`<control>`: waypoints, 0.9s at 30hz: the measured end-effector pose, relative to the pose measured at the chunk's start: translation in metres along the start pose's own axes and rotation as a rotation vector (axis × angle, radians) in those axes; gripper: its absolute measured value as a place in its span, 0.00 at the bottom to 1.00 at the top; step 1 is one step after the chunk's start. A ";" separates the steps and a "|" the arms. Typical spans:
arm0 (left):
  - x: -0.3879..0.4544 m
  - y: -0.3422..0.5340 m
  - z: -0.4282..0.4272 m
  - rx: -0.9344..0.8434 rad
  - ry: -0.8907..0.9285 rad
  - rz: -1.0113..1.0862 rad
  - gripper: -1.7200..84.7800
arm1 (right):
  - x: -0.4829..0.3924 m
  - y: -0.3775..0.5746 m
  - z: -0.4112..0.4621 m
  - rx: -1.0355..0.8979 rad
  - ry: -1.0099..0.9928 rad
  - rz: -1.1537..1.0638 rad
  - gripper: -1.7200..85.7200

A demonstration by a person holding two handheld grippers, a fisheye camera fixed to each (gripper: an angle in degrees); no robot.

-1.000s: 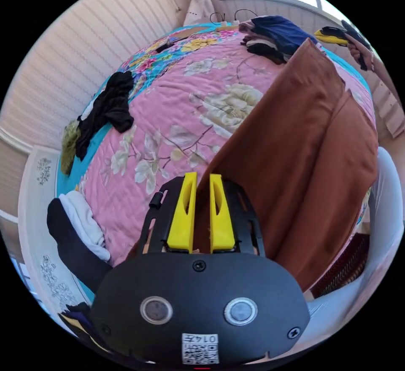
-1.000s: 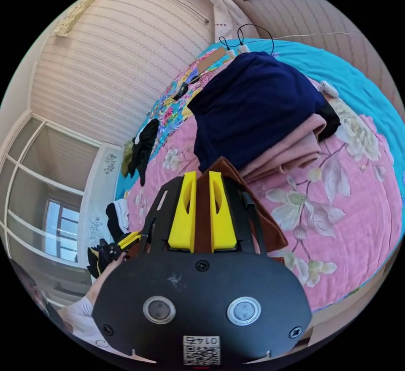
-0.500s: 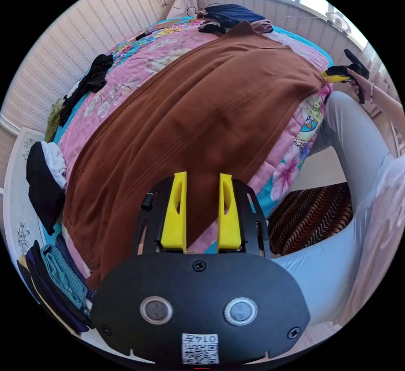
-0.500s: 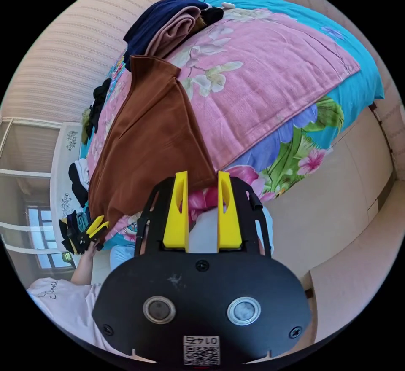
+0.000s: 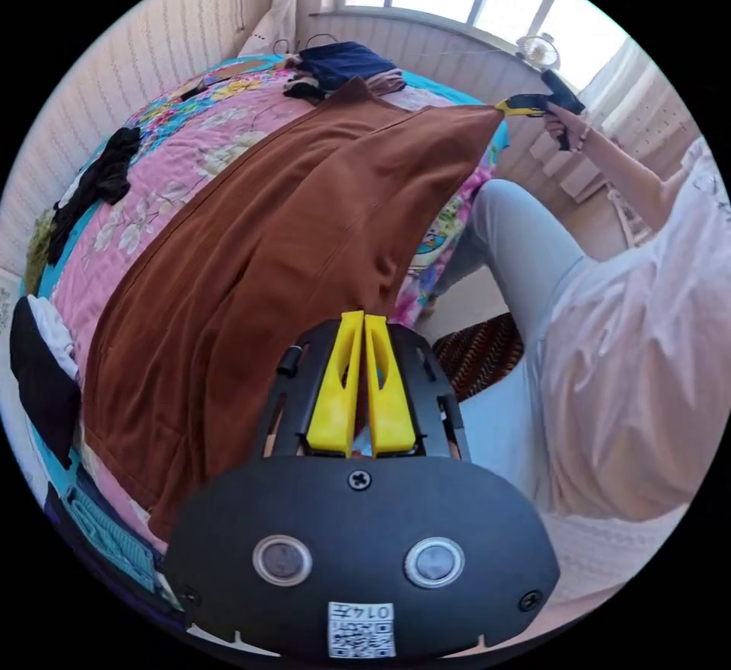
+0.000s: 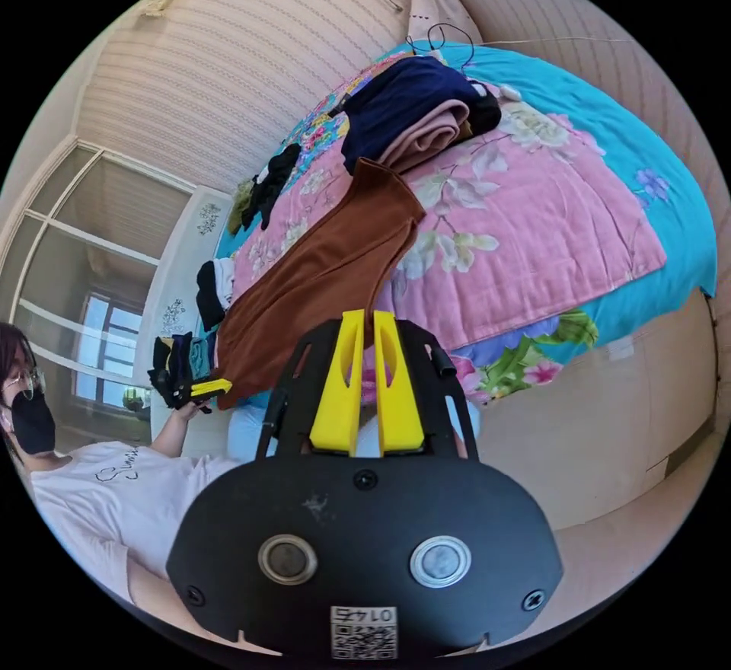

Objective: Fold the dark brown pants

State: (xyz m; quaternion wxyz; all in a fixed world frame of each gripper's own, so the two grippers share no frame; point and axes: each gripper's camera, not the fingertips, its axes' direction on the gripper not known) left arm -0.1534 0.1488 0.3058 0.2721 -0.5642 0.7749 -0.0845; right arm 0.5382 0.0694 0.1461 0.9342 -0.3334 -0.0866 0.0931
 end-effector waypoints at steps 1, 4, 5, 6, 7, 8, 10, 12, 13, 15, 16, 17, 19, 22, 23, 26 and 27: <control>0.003 0.004 0.002 -0.017 0.036 0.016 0.01 | 0.001 0.003 0.002 -0.008 0.034 0.014 0.04; 0.014 0.029 0.030 -0.121 0.083 0.047 0.01 | 0.011 0.020 0.031 -0.093 0.150 0.095 0.03; 0.013 0.041 0.041 -0.140 0.077 0.006 0.01 | 0.015 0.026 0.047 -0.125 0.146 0.141 0.03; 0.010 0.051 0.048 -0.171 0.102 -0.043 0.01 | 0.018 0.032 0.063 -0.151 0.144 0.187 0.04; 0.008 0.056 0.050 -0.177 0.123 -0.068 0.01 | 0.018 0.035 0.070 -0.157 0.144 0.210 0.04; 0.005 0.067 0.047 -0.157 0.160 -0.112 0.01 | 0.014 0.041 0.080 -0.135 0.164 0.250 0.04; 0.004 0.087 0.033 -0.083 0.166 -0.160 0.01 | 0.000 0.044 0.090 -0.103 0.219 0.263 0.05; -0.001 0.123 0.005 0.032 0.089 -0.266 0.02 | -0.043 0.034 0.112 -0.127 0.362 0.111 0.06; -0.003 0.135 -0.002 0.064 0.059 -0.309 0.02 | -0.057 0.029 0.120 -0.138 0.393 0.059 0.07; -0.013 0.193 -0.032 0.190 -0.128 -0.546 0.04 | -0.128 0.007 0.162 -0.166 0.394 -0.205 0.09; -0.015 0.210 -0.038 0.219 -0.180 -0.613 0.04 | -0.149 0.001 0.176 -0.173 0.379 -0.273 0.09; -0.018 0.245 -0.050 0.266 -0.282 -0.736 0.06 | -0.194 -0.009 0.206 -0.191 0.332 -0.415 0.10; -0.019 0.300 -0.062 0.325 -0.421 -0.917 0.08 | -0.269 -0.020 0.258 -0.238 0.228 -0.628 0.12; -0.019 0.383 -0.070 0.422 -0.486 -1.183 0.12 | -0.398 -0.022 0.355 -0.343 0.087 -0.936 0.14; -0.019 0.411 -0.070 0.474 -0.479 -1.261 0.12 | -0.448 -0.018 0.393 -0.389 0.040 -1.035 0.15; -0.021 0.468 -0.061 0.624 -0.402 -1.403 0.15 | -0.561 0.007 0.482 -0.466 0.005 -1.246 0.17; -0.024 0.486 -0.055 0.666 -0.352 -1.441 0.16 | -0.599 0.022 0.515 -0.472 0.026 -1.328 0.18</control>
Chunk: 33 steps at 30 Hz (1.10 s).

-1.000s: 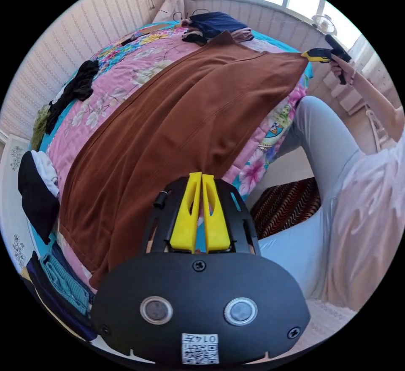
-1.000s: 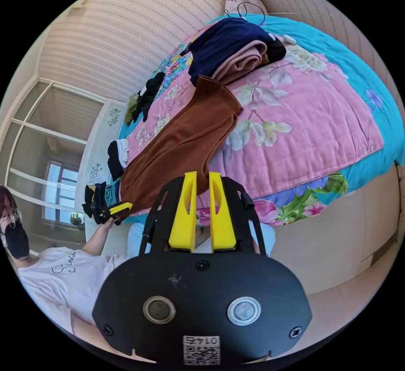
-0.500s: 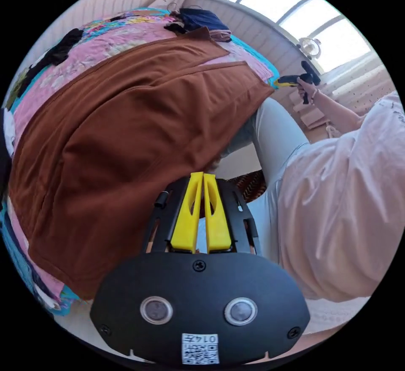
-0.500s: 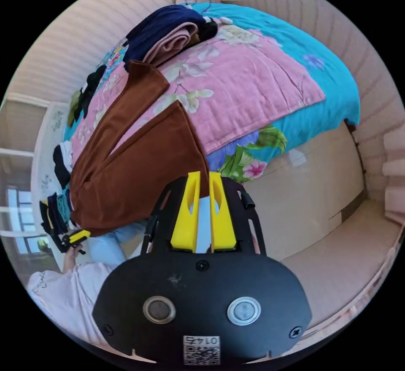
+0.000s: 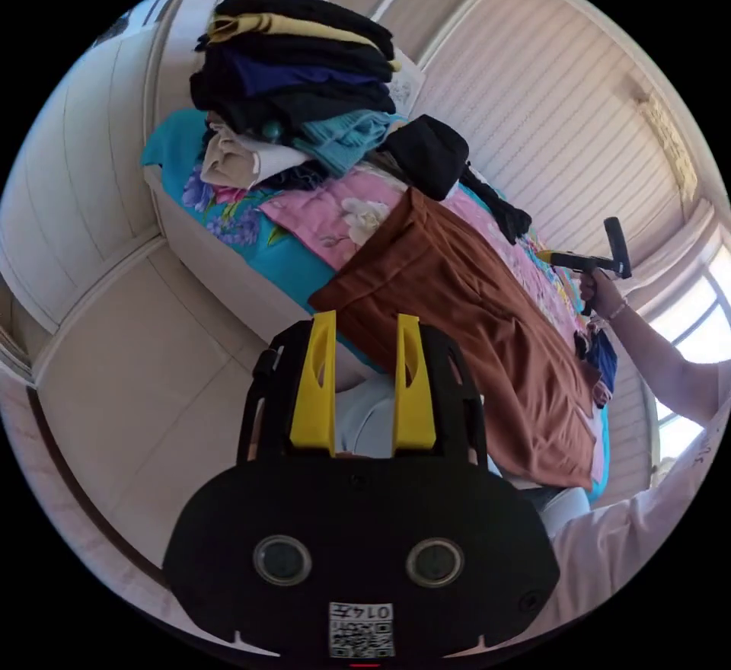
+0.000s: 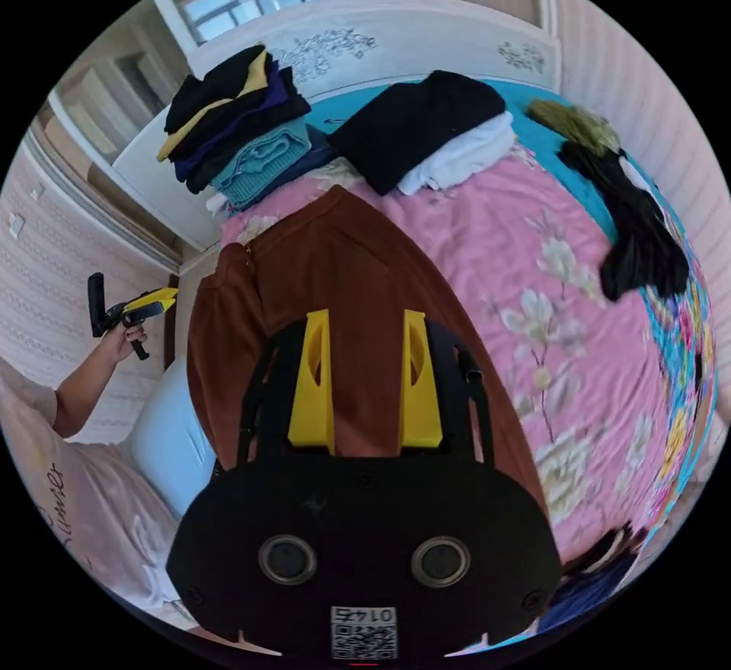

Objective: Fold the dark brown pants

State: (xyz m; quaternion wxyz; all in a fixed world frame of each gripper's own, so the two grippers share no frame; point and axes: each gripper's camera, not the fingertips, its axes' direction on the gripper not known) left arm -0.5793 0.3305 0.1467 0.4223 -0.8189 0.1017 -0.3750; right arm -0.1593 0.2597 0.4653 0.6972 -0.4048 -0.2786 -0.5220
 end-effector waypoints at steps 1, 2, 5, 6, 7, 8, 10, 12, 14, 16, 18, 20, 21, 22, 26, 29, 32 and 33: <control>-0.008 0.001 0.002 0.000 0.017 -0.019 0.16 | -0.008 -0.020 0.012 -0.013 0.020 -0.039 0.18; -0.022 0.002 0.006 0.010 0.046 -0.049 0.17 | -0.022 -0.055 0.037 -0.037 0.068 -0.107 0.19; -0.050 0.005 0.017 0.040 0.126 -0.108 0.18 | -0.042 -0.118 0.096 -0.107 0.141 -0.169 0.21; -0.059 0.006 0.024 0.025 0.125 -0.117 0.17 | -0.043 -0.134 0.117 -0.137 0.156 -0.143 0.21; -0.063 0.006 0.028 0.010 0.121 -0.120 0.17 | -0.042 -0.140 0.128 -0.160 0.152 -0.124 0.21; -0.071 0.005 0.033 -0.006 0.122 -0.123 0.16 | -0.039 -0.147 0.149 -0.226 0.108 -0.093 0.20; -0.080 0.006 0.037 -0.021 0.152 -0.108 0.13 | -0.031 -0.148 0.159 -0.214 0.019 -0.004 0.16; -0.090 0.007 0.031 -0.006 0.200 -0.079 0.08 | -0.027 -0.141 0.153 -0.187 -0.019 0.047 0.07; -0.092 0.009 0.018 0.037 0.191 -0.039 0.07 | -0.033 -0.134 0.140 -0.114 -0.023 -0.009 0.05; -0.090 0.009 0.000 0.095 0.190 0.008 0.06 | -0.039 -0.130 0.124 -0.068 -0.019 -0.045 0.04; -0.084 0.003 -0.022 0.140 0.202 0.061 0.05 | -0.047 -0.129 0.096 0.006 0.035 -0.090 0.03; -0.078 -0.007 -0.035 0.177 0.204 0.098 0.04 | -0.049 -0.133 0.072 0.073 0.095 -0.097 0.03; -0.076 -0.016 -0.042 0.215 0.217 0.117 0.04 | -0.045 -0.137 0.059 0.101 0.121 -0.073 0.03; -0.076 -0.021 -0.046 0.236 0.223 0.120 0.04 | -0.043 -0.139 0.054 0.112 0.131 -0.065 0.03; -0.096 -0.061 -0.047 0.317 0.146 0.054 0.05 | -0.030 -0.160 0.036 0.200 0.161 0.014 0.05; -0.124 -0.082 -0.010 0.158 -0.038 -0.003 0.06 | -0.026 -0.166 0.061 0.100 0.217 0.059 0.09; -0.148 -0.082 0.009 0.066 -0.013 -0.030 0.05 | -0.026 -0.134 0.072 0.040 0.224 0.083 0.10; -0.151 -0.079 0.001 0.105 0.002 -0.008 0.03 | -0.027 -0.107 0.065 0.076 0.204 0.082 0.11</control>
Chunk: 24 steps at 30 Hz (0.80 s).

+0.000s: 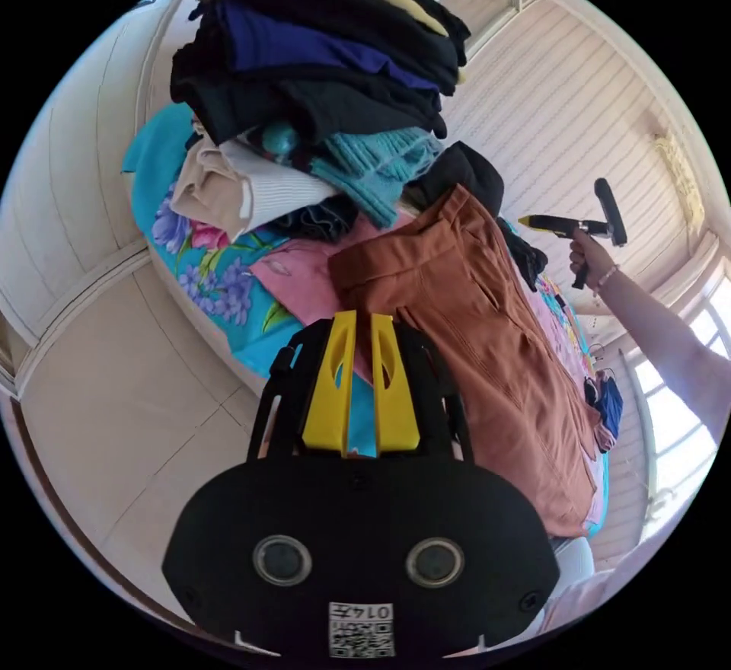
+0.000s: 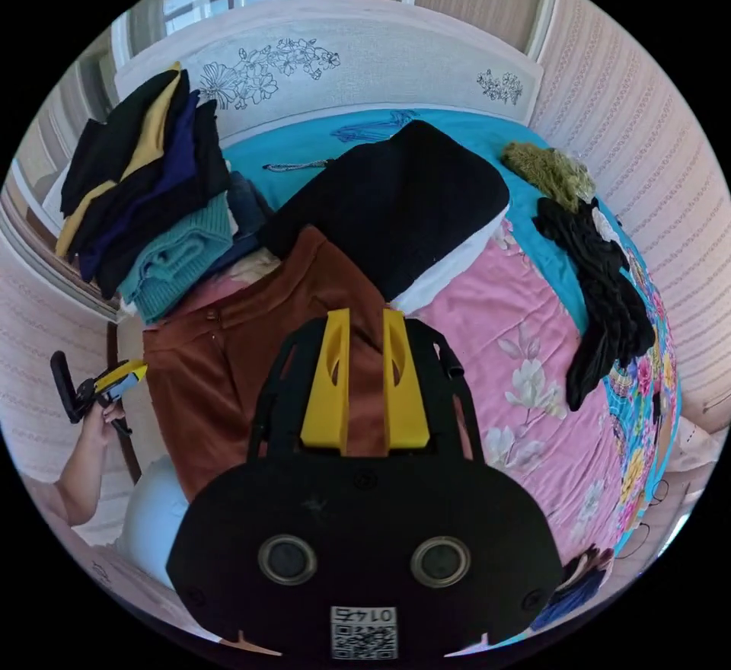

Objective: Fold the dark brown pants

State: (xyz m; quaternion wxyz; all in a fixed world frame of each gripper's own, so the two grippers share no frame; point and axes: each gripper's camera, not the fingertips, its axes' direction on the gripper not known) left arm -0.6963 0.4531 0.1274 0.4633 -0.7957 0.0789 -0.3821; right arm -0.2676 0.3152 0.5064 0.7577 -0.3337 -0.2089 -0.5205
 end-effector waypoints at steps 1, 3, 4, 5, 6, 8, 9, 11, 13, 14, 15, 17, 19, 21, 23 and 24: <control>-0.001 0.001 -0.005 0.015 -0.011 0.001 0.02 | 0.002 0.015 -0.006 0.023 -0.015 0.005 0.12; -0.008 0.007 -0.020 0.061 -0.030 -0.011 0.02 | 0.014 0.092 -0.038 0.092 -0.111 0.021 0.13; -0.011 0.008 -0.023 0.066 -0.010 -0.025 0.02 | 0.018 0.116 -0.046 0.095 -0.126 0.034 0.13; -0.016 0.011 -0.027 0.067 0.046 -0.055 0.02 | 0.027 0.165 -0.063 0.084 -0.134 0.079 0.13; -0.017 0.013 -0.028 0.043 0.093 -0.055 0.02 | 0.036 0.219 -0.081 0.065 -0.110 0.153 0.13; -0.013 0.015 -0.028 -0.002 0.103 -0.028 0.04 | 0.050 0.304 -0.108 0.010 -0.050 0.309 0.14; -0.010 0.017 -0.028 -0.026 0.096 -0.020 0.05 | 0.058 0.361 -0.128 -0.041 -0.012 0.440 0.14; -0.005 0.018 -0.025 -0.065 0.122 -0.026 0.07 | 0.067 0.447 -0.159 -0.083 0.042 0.656 0.14; 0.000 0.017 -0.021 -0.095 0.140 -0.028 0.08 | 0.072 0.527 -0.190 -0.094 0.072 0.889 0.14; 0.004 0.016 -0.018 -0.118 0.125 -0.023 0.08 | 0.072 0.577 -0.210 -0.056 0.079 1.033 0.15; 0.008 0.013 -0.015 -0.144 0.101 -0.012 0.08 | 0.070 0.622 -0.227 -0.004 0.081 1.177 0.15; 0.012 0.007 -0.011 -0.185 0.084 -0.020 0.09 | 0.066 0.680 -0.245 0.096 0.060 1.343 0.16; 0.015 -0.001 -0.008 -0.211 0.096 -0.038 0.09 | 0.063 0.725 -0.254 0.148 0.038 1.450 0.17; 0.016 -0.013 -0.009 -0.227 0.111 -0.072 0.10 | 0.065 0.765 -0.253 0.125 0.001 1.506 0.18; 0.019 -0.022 -0.010 -0.237 0.111 -0.083 0.10 | 0.067 0.785 -0.250 0.090 -0.039 1.514 0.18; 0.020 -0.027 -0.010 -0.239 0.121 -0.100 0.10 | 0.069 0.796 -0.249 0.079 -0.055 1.520 0.18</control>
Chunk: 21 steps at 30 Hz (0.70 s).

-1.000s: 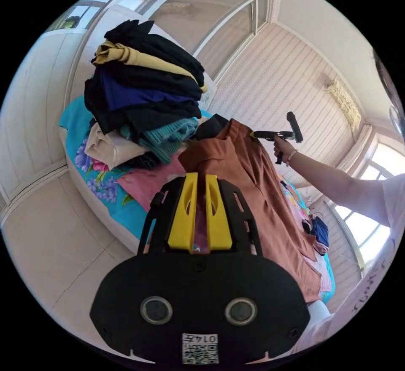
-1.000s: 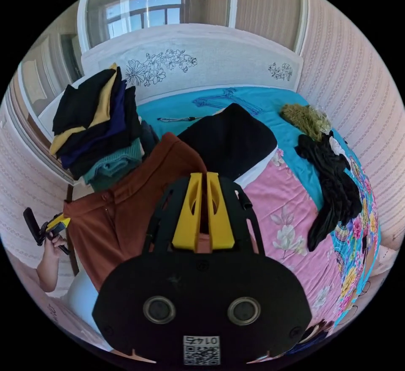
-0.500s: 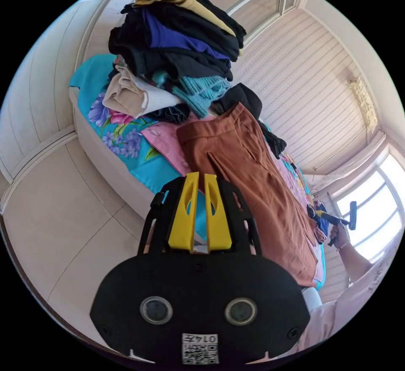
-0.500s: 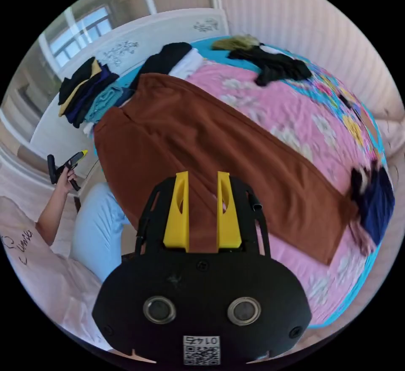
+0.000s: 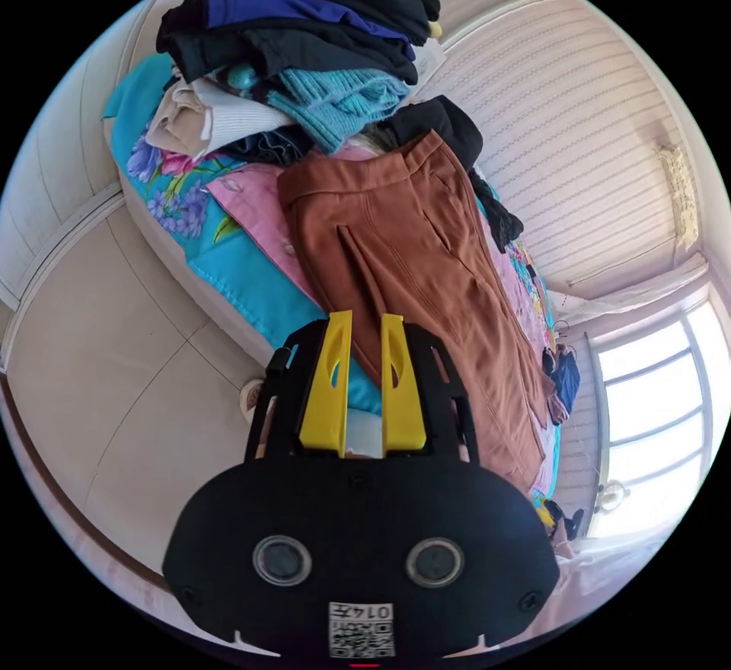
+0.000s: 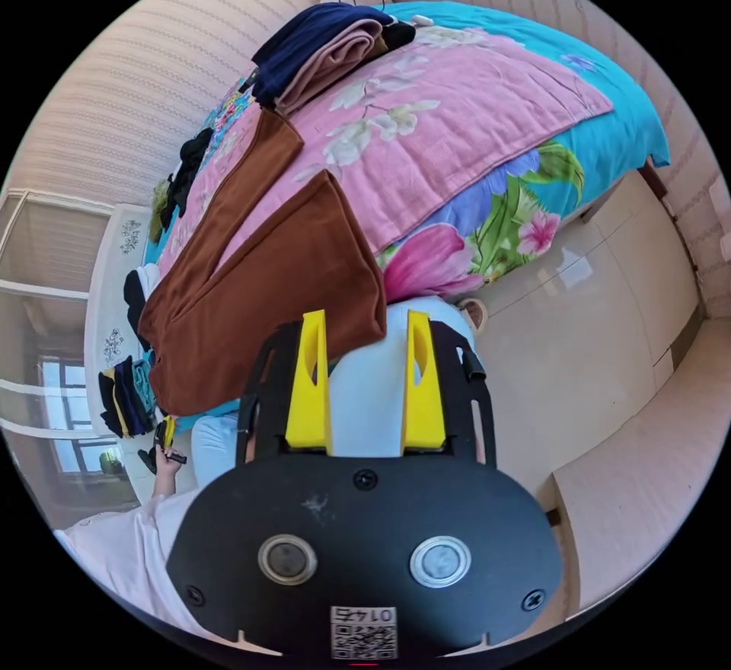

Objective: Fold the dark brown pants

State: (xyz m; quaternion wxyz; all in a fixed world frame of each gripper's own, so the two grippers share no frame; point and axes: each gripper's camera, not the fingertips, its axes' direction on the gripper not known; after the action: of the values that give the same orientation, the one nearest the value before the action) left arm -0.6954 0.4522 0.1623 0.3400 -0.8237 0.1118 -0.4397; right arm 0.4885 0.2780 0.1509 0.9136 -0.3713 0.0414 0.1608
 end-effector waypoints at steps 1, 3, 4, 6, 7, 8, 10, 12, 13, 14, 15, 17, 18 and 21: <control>0.000 -0.003 0.000 -0.004 0.007 -0.013 0.10 | 0.005 0.000 0.000 -0.006 -0.010 -0.001 0.18; -0.002 -0.012 -0.002 -0.014 0.025 -0.080 0.10 | 0.020 -0.001 -0.004 -0.018 -0.029 -0.005 0.18; -0.002 -0.014 -0.003 -0.016 0.032 -0.093 0.10 | 0.023 -0.001 -0.006 -0.009 -0.021 -0.010 0.17; 0.003 -0.022 -0.005 -0.035 0.025 -0.094 0.10 | 0.034 -0.003 -0.015 -0.012 0.019 -0.034 0.14; 0.005 -0.023 -0.006 -0.037 0.011 -0.083 0.10 | 0.037 -0.004 -0.017 -0.014 0.026 -0.035 0.14; 0.010 -0.026 -0.007 -0.039 -0.014 -0.067 0.10 | 0.044 -0.006 -0.022 -0.019 0.031 -0.035 0.12; 0.014 -0.031 -0.009 -0.038 -0.023 -0.073 0.10 | 0.051 -0.009 -0.029 -0.035 0.008 -0.050 0.11; 0.014 -0.038 -0.011 -0.028 -0.014 -0.109 0.10 | 0.057 -0.010 -0.036 -0.049 0.004 -0.079 0.10; 0.014 -0.040 -0.011 -0.026 -0.018 -0.118 0.10 | 0.058 -0.011 -0.037 -0.057 0.012 -0.089 0.09; 0.014 -0.044 -0.011 -0.022 -0.030 -0.137 0.10 | 0.060 -0.011 -0.041 -0.068 0.039 -0.105 0.09; 0.012 -0.047 -0.011 -0.020 -0.036 -0.158 0.11 | 0.062 -0.011 -0.046 -0.069 0.061 -0.122 0.08; 0.010 -0.051 -0.010 -0.008 -0.017 -0.201 0.11 | 0.067 -0.013 -0.056 -0.079 0.062 -0.126 0.07; 0.009 -0.053 -0.010 0.004 0.007 -0.224 0.11 | 0.070 -0.013 -0.064 -0.069 0.061 -0.123 0.06; 0.011 -0.059 -0.001 -0.022 0.059 -0.218 0.10 | 0.078 -0.011 -0.088 -0.022 0.031 -0.123 0.05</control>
State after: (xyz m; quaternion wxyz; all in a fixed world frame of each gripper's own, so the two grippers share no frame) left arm -0.6964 0.4901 0.2088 0.2775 -0.8214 0.0363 -0.4969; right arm 0.5699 0.2300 0.0799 0.9168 -0.3855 0.0312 0.0991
